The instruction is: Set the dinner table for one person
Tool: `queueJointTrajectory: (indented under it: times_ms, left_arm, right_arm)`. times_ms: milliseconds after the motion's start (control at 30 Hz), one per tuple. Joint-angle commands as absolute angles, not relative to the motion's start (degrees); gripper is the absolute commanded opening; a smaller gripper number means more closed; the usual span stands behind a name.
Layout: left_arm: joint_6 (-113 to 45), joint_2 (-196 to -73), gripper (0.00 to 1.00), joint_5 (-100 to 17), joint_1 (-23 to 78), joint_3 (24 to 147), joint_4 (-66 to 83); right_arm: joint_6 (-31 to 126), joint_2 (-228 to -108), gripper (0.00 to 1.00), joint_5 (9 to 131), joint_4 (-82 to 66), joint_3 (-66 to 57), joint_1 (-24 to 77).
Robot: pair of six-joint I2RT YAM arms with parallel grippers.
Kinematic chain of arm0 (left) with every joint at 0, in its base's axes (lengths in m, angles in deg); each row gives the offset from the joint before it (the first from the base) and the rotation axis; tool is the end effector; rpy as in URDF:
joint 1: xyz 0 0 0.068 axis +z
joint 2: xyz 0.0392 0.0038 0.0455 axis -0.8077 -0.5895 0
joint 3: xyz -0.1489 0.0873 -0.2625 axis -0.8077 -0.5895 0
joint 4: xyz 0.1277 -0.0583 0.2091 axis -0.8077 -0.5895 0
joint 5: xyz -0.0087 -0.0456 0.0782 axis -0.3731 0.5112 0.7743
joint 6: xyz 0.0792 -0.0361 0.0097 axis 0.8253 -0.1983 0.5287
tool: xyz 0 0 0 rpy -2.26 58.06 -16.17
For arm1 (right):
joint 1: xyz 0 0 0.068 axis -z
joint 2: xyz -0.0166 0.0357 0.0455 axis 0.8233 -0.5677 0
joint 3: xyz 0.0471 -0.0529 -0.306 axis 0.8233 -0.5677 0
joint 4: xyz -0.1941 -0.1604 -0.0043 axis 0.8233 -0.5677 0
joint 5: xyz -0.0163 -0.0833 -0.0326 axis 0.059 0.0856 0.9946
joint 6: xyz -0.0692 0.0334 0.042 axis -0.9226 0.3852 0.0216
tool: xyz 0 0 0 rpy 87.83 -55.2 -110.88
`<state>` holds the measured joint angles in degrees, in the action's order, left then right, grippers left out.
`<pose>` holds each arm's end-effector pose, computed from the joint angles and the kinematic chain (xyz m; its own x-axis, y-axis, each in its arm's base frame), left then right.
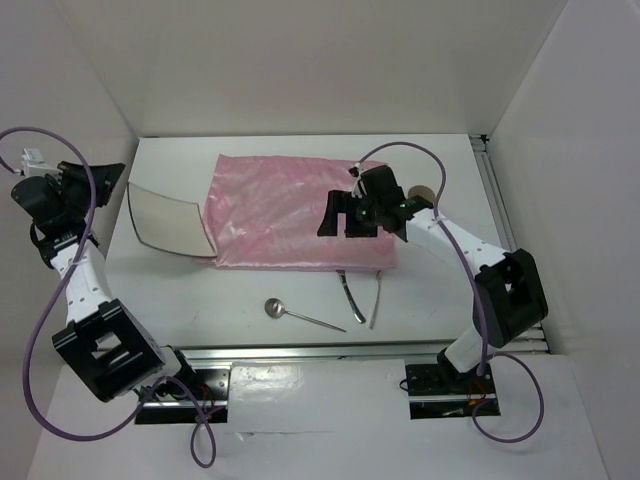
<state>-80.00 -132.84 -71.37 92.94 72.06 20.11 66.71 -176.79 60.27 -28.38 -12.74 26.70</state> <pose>0.2729 0.1598 0.4000 0.0050 -0.8488 -0.5287 -0.0260 0.5284 -0.8486 0.3095 0.1965 0.2815 -0.8319 0.0219 -0.5545 -0.3166 0.8019 0.5067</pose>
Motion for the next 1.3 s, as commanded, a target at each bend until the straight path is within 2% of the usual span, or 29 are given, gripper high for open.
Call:
queueJointTrajectory:
  times_ms: [0,233,533,700,767,967,1033,1067,1133,1233,1267]
  left_arm:
    - [-80.1,-130.9,0.00,-73.1,92.3,71.0,22.1]
    - [-76.0,-129.8,0.00,-71.2,91.1,70.4,16.3]
    - [-69.1,-129.3,0.00,-68.0,89.8,76.1,-2.2]
    - [-66.0,-128.7,0.00,-64.0,85.3,77.7,-10.7]
    - [-65.3,-128.7,0.00,-63.2,84.2,78.2,-13.5]
    - [-64.8,-128.7,0.00,-62.7,81.4,80.3,-18.4]
    - [-64.3,-128.7,0.03,-62.0,79.8,82.2,-20.7]
    - [-64.3,-128.7,0.11,-61.3,78.7,82.9,-21.7]
    - [-64.3,-128.0,0.20,-60.4,77.2,84.9,-23.5]
    - [-64.3,-127.3,0.31,-58.1,73.7,87.7,-25.7]
    - [-64.3,-126.8,0.31,-58.1,72.9,88.3,-27.0]
  right_arm:
    - [67.2,-174.1,1.00,60.9,-28.8,-12.8,25.9]
    - [67.2,-173.6,1.00,60.9,-29.3,-13.3,25.9]
    - [67.2,-177.9,0.99,56.9,-27.0,-9.2,22.7]
    - [67.7,-184.9,0.95,53.7,-23.6,-2.1,18.6]
    - [68.3,-188.8,0.90,51.4,-22.0,-0.3,18.1]
    - [71.2,-197.7,0.87,45.9,-18.2,6.0,12.6]
    - [73.0,-199.0,0.87,45.4,-16.3,6.0,10.3]
    - [74.9,-199.7,0.87,44.9,-14.1,6.0,9.5]
    - [77.4,-200.2,0.87,44.9,-11.3,3.7,7.3]
    - [82.9,-200.8,0.87,44.9,-3.7,-0.2,5.0]
    - [84.2,-201.5,0.87,44.9,-1.8,-0.9,4.4]
